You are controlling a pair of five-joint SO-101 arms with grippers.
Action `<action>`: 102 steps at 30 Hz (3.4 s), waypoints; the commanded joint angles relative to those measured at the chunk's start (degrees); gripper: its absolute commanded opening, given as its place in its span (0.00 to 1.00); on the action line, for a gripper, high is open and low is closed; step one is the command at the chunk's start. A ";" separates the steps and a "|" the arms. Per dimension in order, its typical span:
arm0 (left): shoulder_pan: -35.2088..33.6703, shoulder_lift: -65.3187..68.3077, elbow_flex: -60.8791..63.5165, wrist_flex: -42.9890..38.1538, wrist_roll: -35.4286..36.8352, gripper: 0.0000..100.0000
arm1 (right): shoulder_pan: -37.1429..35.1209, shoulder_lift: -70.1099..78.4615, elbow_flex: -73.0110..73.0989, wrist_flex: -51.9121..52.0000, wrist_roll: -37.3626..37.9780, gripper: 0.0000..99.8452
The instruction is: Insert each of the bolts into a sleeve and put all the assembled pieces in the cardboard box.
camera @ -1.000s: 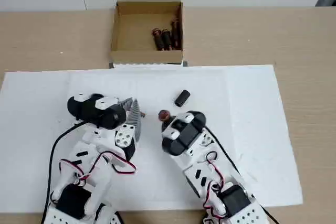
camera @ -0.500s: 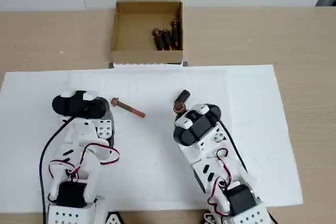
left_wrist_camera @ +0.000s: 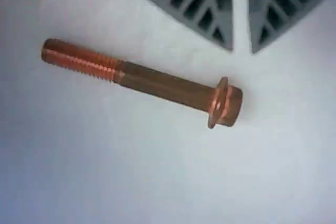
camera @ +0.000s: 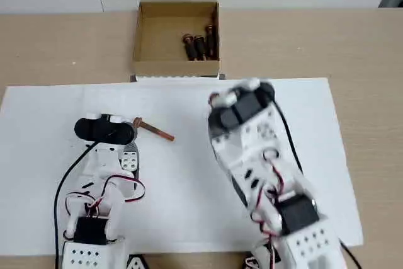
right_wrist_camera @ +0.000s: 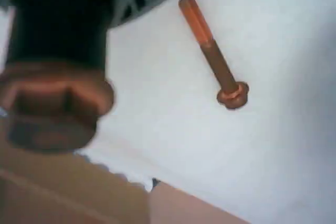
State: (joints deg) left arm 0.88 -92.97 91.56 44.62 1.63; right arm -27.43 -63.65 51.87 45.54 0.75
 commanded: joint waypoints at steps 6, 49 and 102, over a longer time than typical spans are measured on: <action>-0.18 -0.62 -0.13 -0.09 -0.26 0.01 | 2.42 25.45 -19.08 -9.27 -0.79 0.00; 0.18 -0.62 2.86 -0.26 -0.18 0.01 | 3.56 108.26 -83.34 -31.16 30.33 0.17; 0.09 -0.62 2.86 -0.26 -0.18 0.01 | 5.49 69.32 -82.90 49.19 -16.88 0.15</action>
State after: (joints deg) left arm 0.88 -92.88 94.81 44.62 1.63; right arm -22.42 8.35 -27.25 93.98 -8.04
